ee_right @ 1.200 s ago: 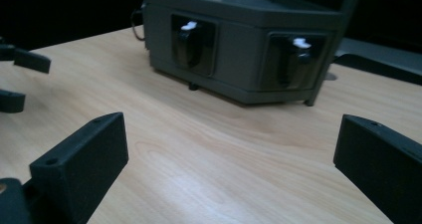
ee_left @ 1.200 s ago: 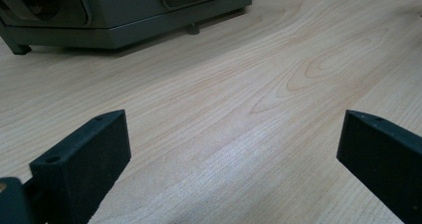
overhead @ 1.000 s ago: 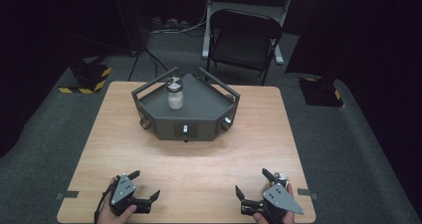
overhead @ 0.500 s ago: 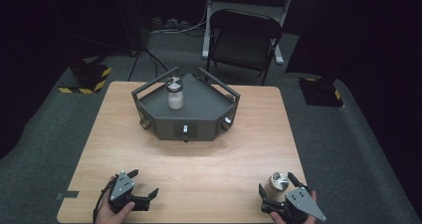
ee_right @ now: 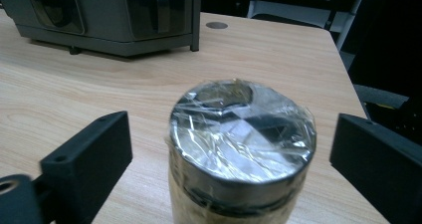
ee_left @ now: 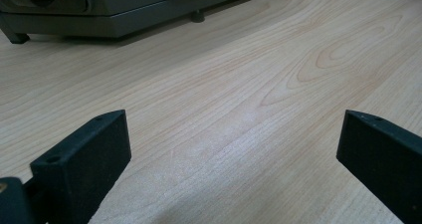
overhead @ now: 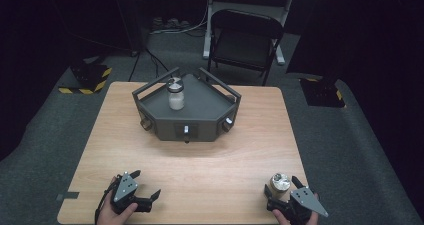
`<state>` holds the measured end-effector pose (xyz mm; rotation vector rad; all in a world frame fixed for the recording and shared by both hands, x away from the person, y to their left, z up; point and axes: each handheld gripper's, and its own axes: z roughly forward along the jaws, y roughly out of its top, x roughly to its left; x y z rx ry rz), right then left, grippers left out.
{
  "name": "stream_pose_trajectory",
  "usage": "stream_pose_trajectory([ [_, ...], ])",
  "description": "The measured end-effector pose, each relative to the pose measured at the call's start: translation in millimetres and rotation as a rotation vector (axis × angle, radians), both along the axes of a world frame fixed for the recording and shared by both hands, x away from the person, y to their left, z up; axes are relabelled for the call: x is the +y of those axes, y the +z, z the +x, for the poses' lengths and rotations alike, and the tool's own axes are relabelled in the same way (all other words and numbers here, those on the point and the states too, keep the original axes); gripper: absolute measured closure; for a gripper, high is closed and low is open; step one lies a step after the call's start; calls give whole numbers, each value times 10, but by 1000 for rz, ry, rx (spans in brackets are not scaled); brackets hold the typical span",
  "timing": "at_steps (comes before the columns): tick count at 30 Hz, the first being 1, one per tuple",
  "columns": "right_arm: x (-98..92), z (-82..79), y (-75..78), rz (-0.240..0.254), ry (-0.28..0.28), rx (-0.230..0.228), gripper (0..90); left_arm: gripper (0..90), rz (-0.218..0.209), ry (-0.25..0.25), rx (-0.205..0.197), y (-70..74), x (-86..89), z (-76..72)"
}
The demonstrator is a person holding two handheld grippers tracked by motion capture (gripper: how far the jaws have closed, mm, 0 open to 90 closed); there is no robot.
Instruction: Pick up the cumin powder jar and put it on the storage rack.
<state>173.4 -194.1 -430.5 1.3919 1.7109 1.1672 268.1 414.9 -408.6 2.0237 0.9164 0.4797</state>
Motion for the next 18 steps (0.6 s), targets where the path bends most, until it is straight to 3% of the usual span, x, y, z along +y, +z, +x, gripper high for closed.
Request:
stream_pose_trajectory([
  [12,-105,-56,-72,34,22,-28,281,9,0,-2,0,0,-1,4],
  [18,-94,-80,-87,28,15,-33,328,8,1,-9,1,1,-10,17],
])
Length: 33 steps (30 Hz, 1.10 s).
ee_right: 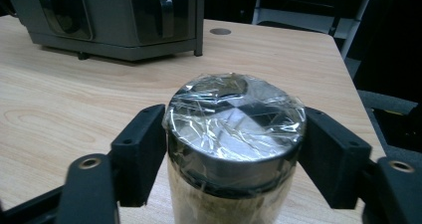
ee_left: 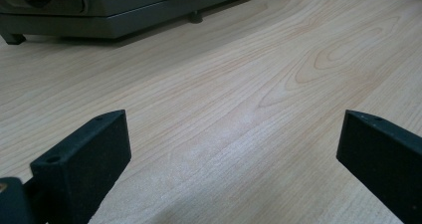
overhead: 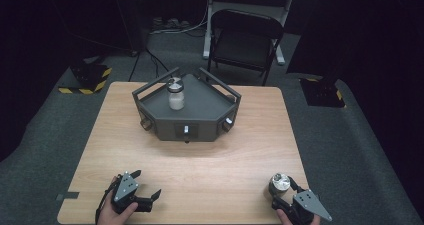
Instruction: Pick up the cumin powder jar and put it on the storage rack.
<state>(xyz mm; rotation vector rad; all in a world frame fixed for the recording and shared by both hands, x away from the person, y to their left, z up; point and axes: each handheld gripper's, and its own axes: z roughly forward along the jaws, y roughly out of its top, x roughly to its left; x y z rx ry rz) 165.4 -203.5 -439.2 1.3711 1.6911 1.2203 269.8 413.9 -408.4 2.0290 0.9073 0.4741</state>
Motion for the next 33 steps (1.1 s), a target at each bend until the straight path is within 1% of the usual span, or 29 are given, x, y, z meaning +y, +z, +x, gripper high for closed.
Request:
stream_pose_trajectory([
  [5,4,-11,-28,5,-3,-10,334,8,-1,-1,1,-1,-4,3],
  [10,-19,-18,-108,35,-4,-32,340,9,-1,-1,2,0,-5,5],
  [15,-6,-28,-128,25,-5,-48,350,9,0,-3,0,-1,-5,4],
  [19,24,-27,-105,12,-10,-45,354,9,-1,-5,1,-1,-7,5],
  [20,36,-27,-97,4,-9,-45,355,9,-1,-4,1,-1,-8,5],
  [21,62,-27,-80,-20,-8,-49,355,8,-2,-5,0,-2,-6,4],
  [24,87,-31,-69,-32,-10,-51,356,9,-3,-5,-1,-4,-3,3],
  [29,84,-50,-37,-16,-12,-68,356,9,3,-9,-7,-4,-12,-5],
  [31,79,-58,-14,4,-14,-74,356,9,9,-11,-10,-2,-19,-8],
  [32,80,-57,21,12,-10,-75,356,9,12,-11,-12,-1,-23,-10],
  [33,80,-57,21,12,-10,-75,356,9,13,-11,-13,-2,-26,-13],
])
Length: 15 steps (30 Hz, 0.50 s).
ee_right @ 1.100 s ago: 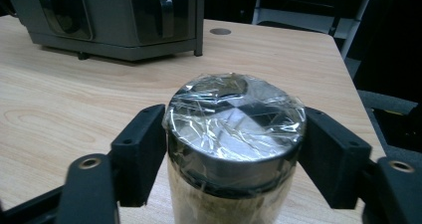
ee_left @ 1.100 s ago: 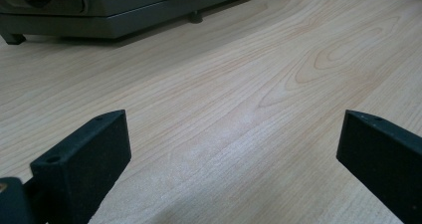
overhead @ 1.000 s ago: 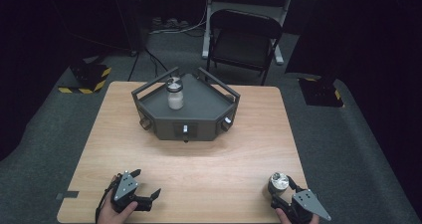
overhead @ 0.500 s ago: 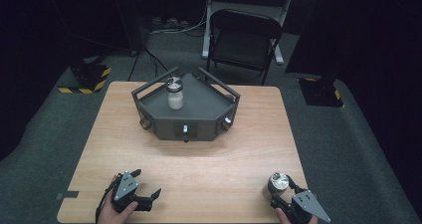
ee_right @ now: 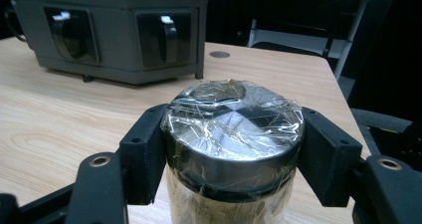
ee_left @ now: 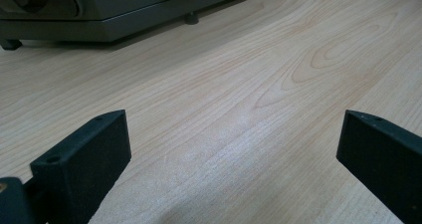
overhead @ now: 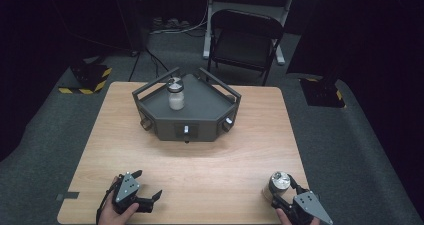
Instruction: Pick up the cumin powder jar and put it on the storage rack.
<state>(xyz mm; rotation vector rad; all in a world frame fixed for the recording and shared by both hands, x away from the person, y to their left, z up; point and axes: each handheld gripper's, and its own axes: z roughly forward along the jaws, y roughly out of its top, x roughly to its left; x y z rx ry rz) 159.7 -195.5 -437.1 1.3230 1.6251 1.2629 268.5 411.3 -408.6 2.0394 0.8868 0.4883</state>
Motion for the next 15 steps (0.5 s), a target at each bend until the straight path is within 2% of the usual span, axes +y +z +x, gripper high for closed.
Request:
stream_pose_trajectory([
  [6,75,60,155,2,22,-9,356,9,18,-11,-13,3,-23,-13],
  [11,175,171,286,-10,57,-21,356,9,51,-28,-29,10,-73,-35],
  [15,232,257,361,-4,82,-40,356,10,57,-36,-34,10,-77,-39],
])
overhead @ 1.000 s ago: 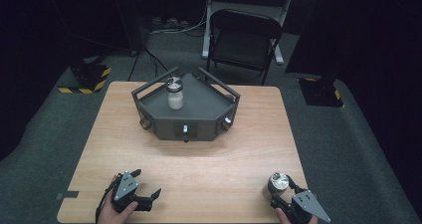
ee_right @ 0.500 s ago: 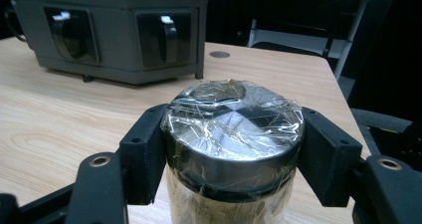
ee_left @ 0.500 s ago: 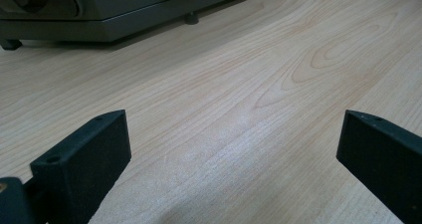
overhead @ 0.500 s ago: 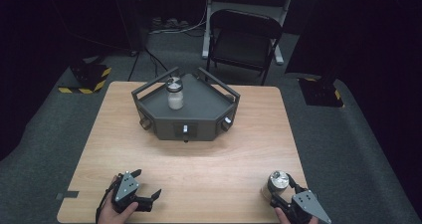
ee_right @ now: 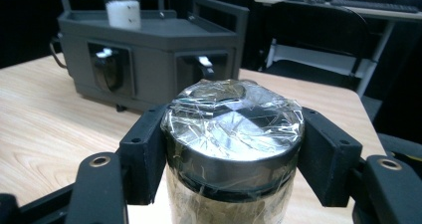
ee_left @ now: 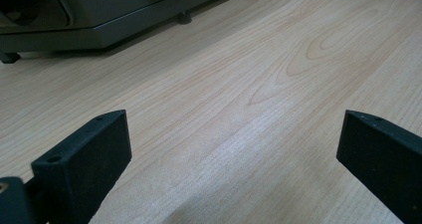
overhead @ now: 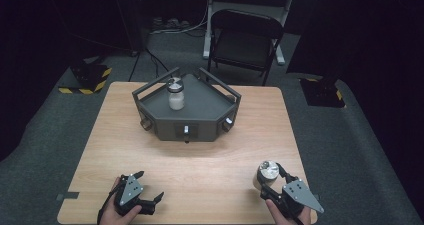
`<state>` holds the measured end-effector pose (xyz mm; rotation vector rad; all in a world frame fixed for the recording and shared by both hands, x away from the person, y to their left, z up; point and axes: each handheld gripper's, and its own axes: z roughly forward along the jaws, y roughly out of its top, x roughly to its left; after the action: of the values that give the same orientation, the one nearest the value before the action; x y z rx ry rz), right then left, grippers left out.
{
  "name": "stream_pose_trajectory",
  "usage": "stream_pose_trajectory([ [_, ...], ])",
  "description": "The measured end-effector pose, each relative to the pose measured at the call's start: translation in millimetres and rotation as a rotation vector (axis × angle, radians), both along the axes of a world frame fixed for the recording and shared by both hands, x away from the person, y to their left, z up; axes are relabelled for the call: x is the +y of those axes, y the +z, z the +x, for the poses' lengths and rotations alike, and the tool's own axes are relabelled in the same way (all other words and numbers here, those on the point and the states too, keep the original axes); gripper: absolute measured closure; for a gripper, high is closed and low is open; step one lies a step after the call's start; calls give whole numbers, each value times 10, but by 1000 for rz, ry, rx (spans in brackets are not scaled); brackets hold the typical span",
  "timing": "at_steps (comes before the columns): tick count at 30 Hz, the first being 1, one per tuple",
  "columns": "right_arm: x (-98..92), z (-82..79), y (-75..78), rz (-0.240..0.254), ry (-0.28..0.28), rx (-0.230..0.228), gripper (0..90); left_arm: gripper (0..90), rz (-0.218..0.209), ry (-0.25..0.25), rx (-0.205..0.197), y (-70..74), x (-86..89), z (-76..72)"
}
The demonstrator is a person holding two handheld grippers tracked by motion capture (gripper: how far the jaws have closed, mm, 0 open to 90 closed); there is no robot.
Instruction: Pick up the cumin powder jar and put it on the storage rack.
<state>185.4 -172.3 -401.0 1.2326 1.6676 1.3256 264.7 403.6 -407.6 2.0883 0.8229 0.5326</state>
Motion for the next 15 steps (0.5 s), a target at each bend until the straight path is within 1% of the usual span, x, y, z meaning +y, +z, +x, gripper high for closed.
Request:
stream_pose_trajectory([
  [4,63,116,69,7,19,-10,356,10,-11,3,5,-3,15,5],
  [5,86,167,98,16,26,-10,356,10,-12,2,6,-3,19,9],
  [6,86,167,98,16,26,-10,356,10,-14,0,9,-2,23,15],
  [9,132,292,167,28,47,-16,356,10,-15,-9,14,0,32,30],
  [10,132,292,167,28,47,-16,356,10,-15,-9,14,0,32,30],
  [14,214,447,277,21,68,-25,356,10,-19,-11,11,-4,40,25],
  [15,214,447,277,21,68,-25,356,10,-20,-12,10,-5,43,25],
])
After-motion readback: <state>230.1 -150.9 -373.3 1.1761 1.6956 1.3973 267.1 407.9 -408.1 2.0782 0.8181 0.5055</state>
